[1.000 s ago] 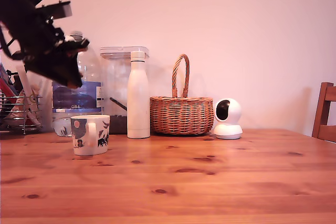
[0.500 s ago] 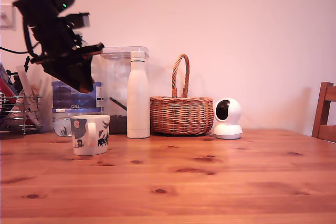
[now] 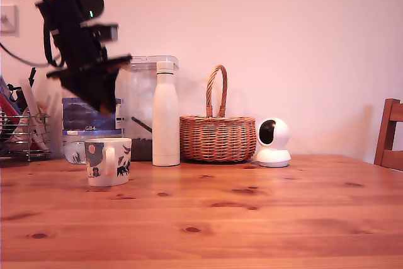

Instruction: Pick up the coffee capsules from the table one by one and drop them inside the nearest coffee cup

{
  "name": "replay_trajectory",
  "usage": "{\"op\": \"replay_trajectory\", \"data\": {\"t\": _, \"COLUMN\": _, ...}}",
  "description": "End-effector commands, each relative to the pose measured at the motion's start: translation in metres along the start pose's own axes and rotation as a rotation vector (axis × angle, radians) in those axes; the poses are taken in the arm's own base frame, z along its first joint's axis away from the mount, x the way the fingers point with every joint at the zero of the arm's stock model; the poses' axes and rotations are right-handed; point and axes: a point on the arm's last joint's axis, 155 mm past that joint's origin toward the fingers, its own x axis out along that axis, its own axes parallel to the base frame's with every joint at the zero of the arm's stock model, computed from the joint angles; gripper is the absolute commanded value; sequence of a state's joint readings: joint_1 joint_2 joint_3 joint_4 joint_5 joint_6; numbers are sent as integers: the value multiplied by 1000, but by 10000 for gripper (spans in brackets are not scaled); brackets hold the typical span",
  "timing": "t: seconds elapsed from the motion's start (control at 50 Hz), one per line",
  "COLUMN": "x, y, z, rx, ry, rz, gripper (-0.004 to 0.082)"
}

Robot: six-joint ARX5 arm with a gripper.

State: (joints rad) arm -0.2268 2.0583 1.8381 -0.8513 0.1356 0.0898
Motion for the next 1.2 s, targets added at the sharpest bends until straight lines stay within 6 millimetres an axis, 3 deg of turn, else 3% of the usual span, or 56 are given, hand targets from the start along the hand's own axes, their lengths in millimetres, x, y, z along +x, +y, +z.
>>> {"op": "replay_trajectory", "data": {"t": 0.0, "x": 18, "y": 2, "z": -11, "rx": 8, "ry": 47, "rz": 2, "gripper": 148}}
{"op": "replay_trajectory", "data": {"t": 0.18, "x": 26, "y": 5, "z": -18, "rx": 9, "ry": 77, "rz": 12, "gripper": 148}}
{"op": "replay_trajectory", "data": {"t": 0.82, "x": 26, "y": 4, "z": -18, "rx": 36, "ry": 76, "rz": 12, "gripper": 154}}
{"op": "replay_trajectory", "data": {"t": 0.94, "x": 27, "y": 5, "z": -15, "rx": 38, "ry": 64, "rz": 13, "gripper": 286}}
{"op": "replay_trajectory", "data": {"t": 1.06, "x": 27, "y": 6, "z": -8, "rx": 49, "ry": 36, "rz": 21, "gripper": 542}}
{"op": "replay_trajectory", "data": {"t": 1.18, "x": 27, "y": 11, "z": -1, "rx": 54, "ry": 10, "rz": 45, "gripper": 592}}
